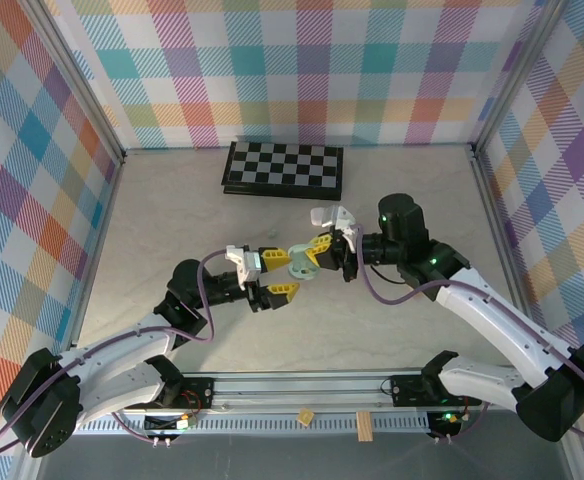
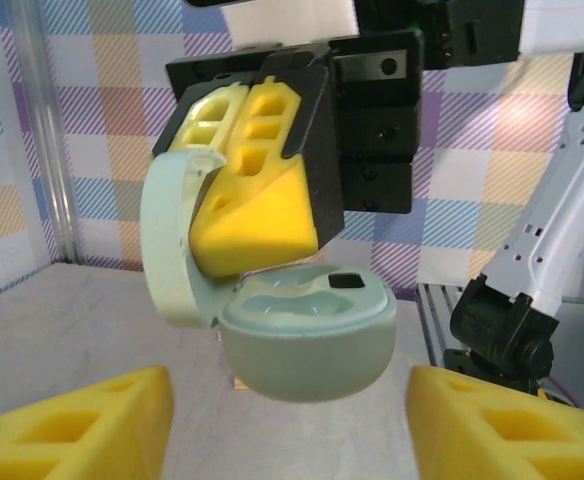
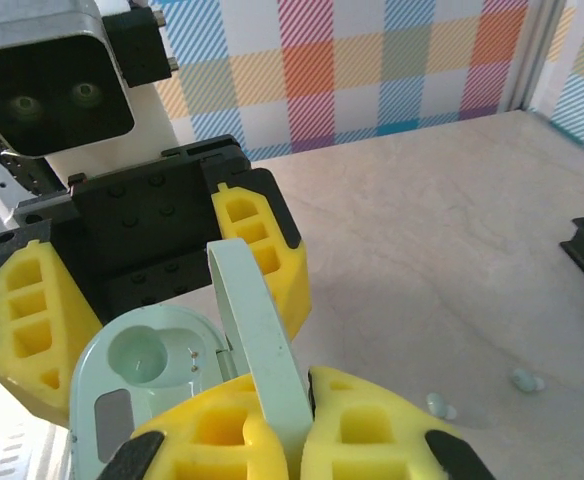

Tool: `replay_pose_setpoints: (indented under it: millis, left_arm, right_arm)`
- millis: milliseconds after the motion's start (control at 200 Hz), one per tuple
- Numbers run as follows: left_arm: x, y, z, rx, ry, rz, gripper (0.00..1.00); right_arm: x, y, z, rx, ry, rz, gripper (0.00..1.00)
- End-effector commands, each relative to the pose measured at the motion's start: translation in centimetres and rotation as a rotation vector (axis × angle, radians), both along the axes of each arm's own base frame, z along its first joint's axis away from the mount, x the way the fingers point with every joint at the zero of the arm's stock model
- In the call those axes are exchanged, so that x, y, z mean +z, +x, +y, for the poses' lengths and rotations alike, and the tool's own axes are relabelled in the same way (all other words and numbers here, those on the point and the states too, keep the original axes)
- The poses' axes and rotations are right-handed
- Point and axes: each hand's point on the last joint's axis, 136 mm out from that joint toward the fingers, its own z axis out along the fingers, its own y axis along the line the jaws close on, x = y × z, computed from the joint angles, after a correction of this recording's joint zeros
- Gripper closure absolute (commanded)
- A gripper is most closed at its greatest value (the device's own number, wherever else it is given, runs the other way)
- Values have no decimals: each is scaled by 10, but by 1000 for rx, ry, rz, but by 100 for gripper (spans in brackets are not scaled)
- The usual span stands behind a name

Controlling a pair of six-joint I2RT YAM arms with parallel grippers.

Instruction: Insert wireless bluetooth earbuds into charging case

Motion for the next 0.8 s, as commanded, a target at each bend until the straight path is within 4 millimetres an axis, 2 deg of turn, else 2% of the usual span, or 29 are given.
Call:
replay_pose_setpoints:
  millis: [0,255,495,795]
  left_arm:
    - [16,6,-3,20,-25,-20,34]
    - [17,11,-14,-18,-38,24,29]
    - [18,8,-23,-52,-41,27,32]
    - [24,8,-24,-50,-55,20,33]
  right_arm:
    - [12,3,-3,-35,31,-89,100]
    - [10,6,-6,-62,27,-99,100]
    - [5,8,-3,-63,18,-88,100]
    - [-2,10,-1,-55,5,-74,100]
